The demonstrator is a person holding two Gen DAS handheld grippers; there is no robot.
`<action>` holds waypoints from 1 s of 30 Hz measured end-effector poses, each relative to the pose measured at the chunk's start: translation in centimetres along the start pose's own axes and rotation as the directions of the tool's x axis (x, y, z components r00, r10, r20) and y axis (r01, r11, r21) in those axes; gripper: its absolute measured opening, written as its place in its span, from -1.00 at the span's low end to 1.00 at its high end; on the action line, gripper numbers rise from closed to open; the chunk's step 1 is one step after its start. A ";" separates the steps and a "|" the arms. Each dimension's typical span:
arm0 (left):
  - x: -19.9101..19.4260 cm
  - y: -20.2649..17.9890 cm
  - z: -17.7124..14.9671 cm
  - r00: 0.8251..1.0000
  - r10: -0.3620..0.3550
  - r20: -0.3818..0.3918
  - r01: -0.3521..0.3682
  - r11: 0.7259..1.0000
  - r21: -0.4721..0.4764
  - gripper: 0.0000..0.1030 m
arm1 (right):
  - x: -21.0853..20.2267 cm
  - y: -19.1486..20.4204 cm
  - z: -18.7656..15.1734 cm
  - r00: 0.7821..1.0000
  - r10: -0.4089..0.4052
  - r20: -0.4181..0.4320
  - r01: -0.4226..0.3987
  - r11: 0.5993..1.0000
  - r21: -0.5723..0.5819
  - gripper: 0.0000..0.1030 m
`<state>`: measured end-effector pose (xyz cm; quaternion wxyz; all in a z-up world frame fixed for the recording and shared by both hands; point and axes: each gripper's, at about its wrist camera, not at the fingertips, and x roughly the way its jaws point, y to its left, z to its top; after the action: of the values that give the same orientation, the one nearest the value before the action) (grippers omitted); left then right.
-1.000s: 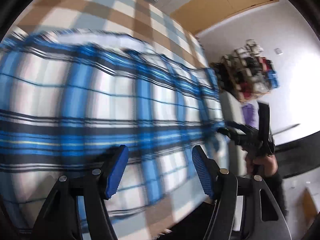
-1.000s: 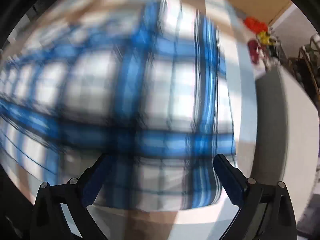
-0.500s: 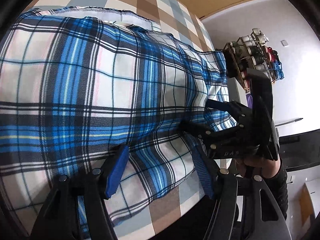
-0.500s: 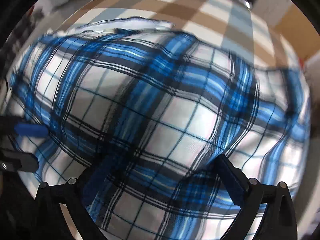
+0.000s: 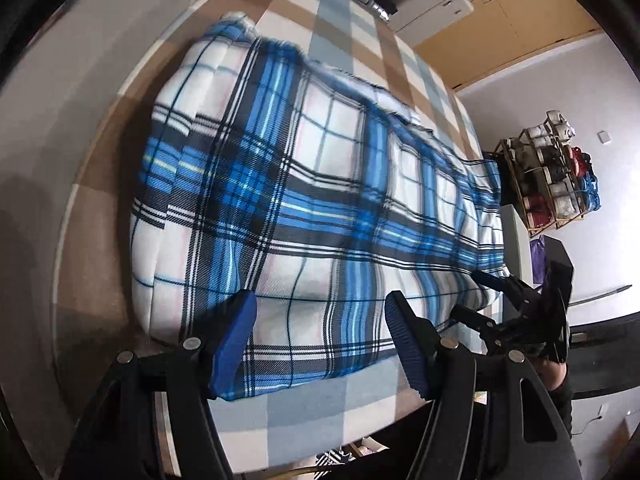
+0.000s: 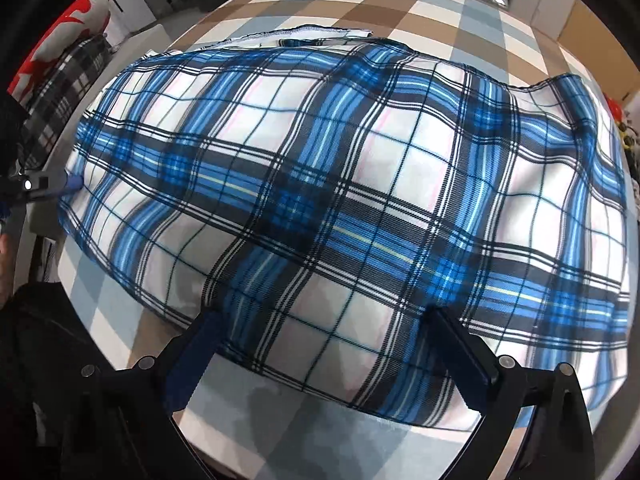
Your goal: Fold large clothes
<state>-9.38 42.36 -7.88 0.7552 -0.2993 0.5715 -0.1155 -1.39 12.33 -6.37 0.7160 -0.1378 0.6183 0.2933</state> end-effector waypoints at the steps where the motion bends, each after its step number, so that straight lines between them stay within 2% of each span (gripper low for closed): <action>1: 0.3 -0.2 0.0 1.000 0.009 -0.001 -0.009 1.000 0.012 0.19 | 0.0 0.3 -0.1 1.000 -0.020 0.008 0.020 1.000 0.001 1.00; 3: 0.3 -0.9 -0.1 1.000 0.019 0.008 -0.019 0.999 0.033 0.19 | -0.4 0.3 -0.5 0.999 -0.021 0.027 0.021 1.000 0.017 1.00; 5: 0.2 -0.9 -0.1 1.000 0.017 0.013 -0.017 1.000 0.010 0.19 | -2.3 -0.6 -1.4 0.993 0.062 0.099 -0.071 0.994 0.084 0.99; 7: -0.6 -1.3 -0.3 0.999 0.022 0.029 -0.022 1.000 -0.004 0.19 | -5.1 -2.6 -3.6 0.967 0.151 0.206 -0.191 0.963 0.190 1.00; 10: -1.2 -3.6 -0.6 0.999 -0.003 0.044 0.000 0.998 0.067 0.19 | -7.9 -7.6 -7.7 0.903 0.217 0.372 -0.352 0.869 0.348 1.00; 11: -1.0 -4.8 -0.6 0.999 -0.013 0.038 0.009 0.996 0.094 0.19 | -8.5 -10.0 -10.0 0.878 0.215 0.427 -0.406 0.808 0.428 1.00; 12: -0.4 -6.3 -0.6 1.000 -0.016 0.027 0.012 0.992 0.124 0.19 | -8.6 -11.9 -11.3 0.868 0.208 0.451 -0.436 0.757 0.488 1.00; 14: 1.4 -8.8 -0.4 1.000 -0.007 -0.010 0.008 0.985 0.175 0.19 | -7.8 -14.7 -13.6 0.868 0.193 0.458 -0.462 0.652 0.601 1.00; 16: 3.3 -10.6 -0.1 0.999 0.005 -0.048 0.005 0.979 0.203 0.19 | -7.2 -16.6 -15.4 0.874 0.177 0.452 -0.463 0.586 0.665 1.00; 18: 5.3 -12.7 0.1 0.996 0.005 -0.086 0.015 0.973 0.230 0.19 | -6.6 -17.8 -16.7 0.868 0.192 0.458 -0.484 0.534 0.694 1.00; 20: 6.0 -13.1 0.1 0.994 -0.003 -0.106 0.028 0.972 0.233 0.19 | -5.7 -18.9 -17.3 0.855 0.224 0.467 -0.514 0.478 0.712 1.00; 21: 6.8 -13.8 0.2 0.994 0.006 -0.108 0.021 0.969 0.247 0.19 | -5.7 -18.3 -17.8 0.845 0.230 0.484 -0.532 0.461 0.710 1.00; 25: 6.5 -14.1 -0.4 0.996 0.050 -0.068 -0.029 0.958 0.285 0.19 | -5.7 -19.4 -16.6 0.837 0.240 0.493 -0.547 0.416 0.727 1.00; 28: 6.9 -13.5 -0.3 0.995 0.087 -0.052 -0.068 0.954 0.291 0.19 | -5.9 -20.2 -16.2 0.836 0.234 0.496 -0.548 0.387 0.742 1.00; 30: 7.0 -12.9 -0.3 0.994 0.098 -0.046 -0.081 0.952 0.296 0.19 | -4.7 -20.9 -14.7 0.845 0.212 0.490 -0.533 0.392 0.750 1.00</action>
<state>-5.30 28.45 -5.95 0.7781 -0.1542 0.5836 -0.1736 -1.17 -13.52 -8.20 0.6877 0.4343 0.5704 0.1146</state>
